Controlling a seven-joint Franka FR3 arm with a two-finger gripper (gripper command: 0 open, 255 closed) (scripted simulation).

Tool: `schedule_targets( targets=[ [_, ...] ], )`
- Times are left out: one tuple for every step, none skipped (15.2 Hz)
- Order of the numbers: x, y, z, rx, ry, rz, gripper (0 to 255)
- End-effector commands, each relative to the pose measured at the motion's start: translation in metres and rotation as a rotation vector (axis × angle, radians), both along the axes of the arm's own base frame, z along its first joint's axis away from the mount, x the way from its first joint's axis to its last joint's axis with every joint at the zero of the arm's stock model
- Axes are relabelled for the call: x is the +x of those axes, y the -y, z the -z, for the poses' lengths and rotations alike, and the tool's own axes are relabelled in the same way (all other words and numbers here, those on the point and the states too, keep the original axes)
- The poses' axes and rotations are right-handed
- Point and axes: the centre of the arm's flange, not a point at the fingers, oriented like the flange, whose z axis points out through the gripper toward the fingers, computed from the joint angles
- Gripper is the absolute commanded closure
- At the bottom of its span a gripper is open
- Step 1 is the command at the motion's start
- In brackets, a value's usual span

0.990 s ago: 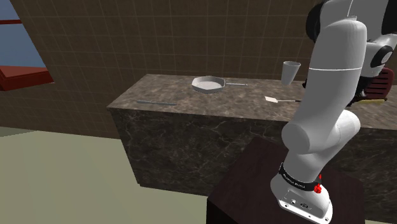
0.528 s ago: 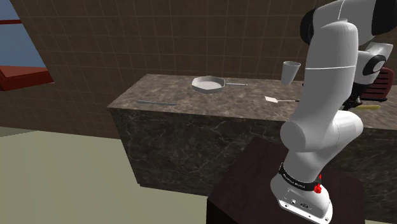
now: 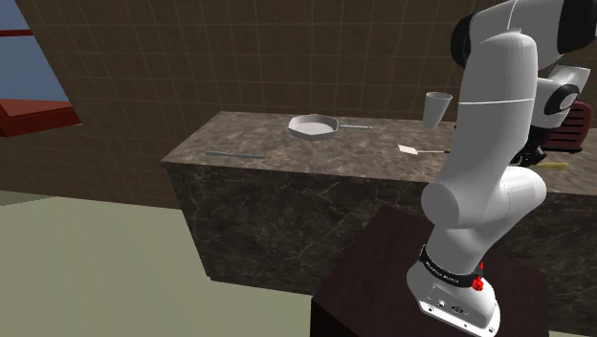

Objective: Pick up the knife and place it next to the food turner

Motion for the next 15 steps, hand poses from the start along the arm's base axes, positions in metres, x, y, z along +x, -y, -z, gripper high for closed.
schedule_targets(
  targets=[
    [0.0,0.0,0.0,0.0,0.0,0.0,0],
    [0.0,0.0,0.0,0.0,0.0,0.0,0],
    [0.0,0.0,0.0,0.0,0.0,0.0,0],
    [0.0,0.0,0.0,0.0,0.0,0.0,0],
    [0.0,0.0,0.0,0.0,0.0,0.0,0],
    [0.0,0.0,-0.013,0.0,0.0,0.0,0],
    [0.0,0.0,-0.026,0.0,0.0,0.0,0],
    [0.001,0.0,-0.04,0.0,0.0,0.0,0],
    [0.001,-0.001,-0.05,0.0,0.0,0.0,0],
    [0.001,-0.001,-0.05,0.0,0.0,0.0,0],
    [0.001,-0.001,-0.05,0.0,0.0,0.0,0],
    [0.001,-0.001,-0.05,0.0,0.0,0.0,0],
    [0.001,-0.001,-0.05,0.0,0.0,0.0,0],
    [0.001,-0.001,-0.05,0.0,0.0,0.0,0],
    [0.001,-0.001,-0.05,0.0,0.0,0.0,0]
  ],
)
